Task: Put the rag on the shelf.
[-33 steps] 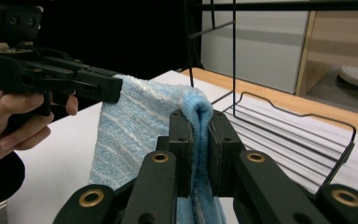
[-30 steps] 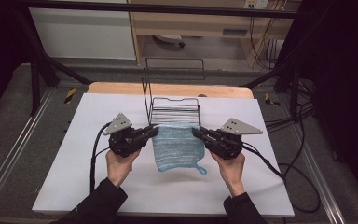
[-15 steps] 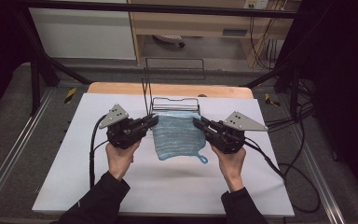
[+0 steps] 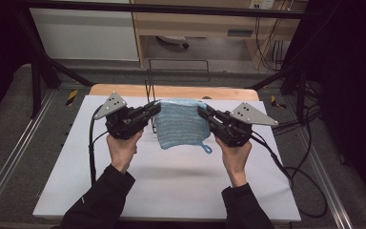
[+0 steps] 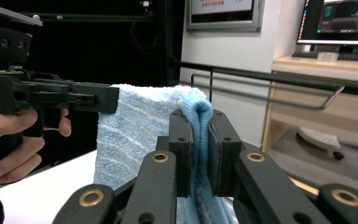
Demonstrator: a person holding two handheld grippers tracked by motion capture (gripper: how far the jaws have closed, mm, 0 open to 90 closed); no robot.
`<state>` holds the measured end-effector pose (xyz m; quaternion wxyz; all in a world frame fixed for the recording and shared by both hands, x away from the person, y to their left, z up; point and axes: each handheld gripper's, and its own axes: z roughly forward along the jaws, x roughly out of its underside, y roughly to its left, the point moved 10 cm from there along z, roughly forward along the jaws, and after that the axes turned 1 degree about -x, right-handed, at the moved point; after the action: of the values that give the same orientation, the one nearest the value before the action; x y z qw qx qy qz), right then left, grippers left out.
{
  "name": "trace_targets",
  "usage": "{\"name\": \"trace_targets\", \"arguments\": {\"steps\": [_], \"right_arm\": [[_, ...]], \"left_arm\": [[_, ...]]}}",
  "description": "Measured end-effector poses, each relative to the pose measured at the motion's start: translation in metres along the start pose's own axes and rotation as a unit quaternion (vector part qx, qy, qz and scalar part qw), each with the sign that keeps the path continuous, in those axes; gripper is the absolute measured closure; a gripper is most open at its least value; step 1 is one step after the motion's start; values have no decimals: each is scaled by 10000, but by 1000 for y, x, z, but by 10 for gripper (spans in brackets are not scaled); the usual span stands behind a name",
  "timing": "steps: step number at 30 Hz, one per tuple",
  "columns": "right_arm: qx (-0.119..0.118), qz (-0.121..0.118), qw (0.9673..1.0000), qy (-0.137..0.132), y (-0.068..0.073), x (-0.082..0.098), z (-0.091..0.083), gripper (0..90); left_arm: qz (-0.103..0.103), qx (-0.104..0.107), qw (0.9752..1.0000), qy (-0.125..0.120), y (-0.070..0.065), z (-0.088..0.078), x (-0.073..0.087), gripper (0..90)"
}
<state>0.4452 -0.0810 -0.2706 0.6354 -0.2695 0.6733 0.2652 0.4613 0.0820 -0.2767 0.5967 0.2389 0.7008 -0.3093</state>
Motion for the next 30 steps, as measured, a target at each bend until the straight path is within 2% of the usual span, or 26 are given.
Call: {"name": "trace_targets", "arguments": {"steps": [20,30], "right_arm": [[213,-416,9981,-394,-4,-63,13,820],[229,-443,9972,-550,-8,-87,26,820]], "left_arm": [[2,-107,9984,-547,8,4,-60,817],[-19,-217,9968,-770,18,6,-85,820]]}}
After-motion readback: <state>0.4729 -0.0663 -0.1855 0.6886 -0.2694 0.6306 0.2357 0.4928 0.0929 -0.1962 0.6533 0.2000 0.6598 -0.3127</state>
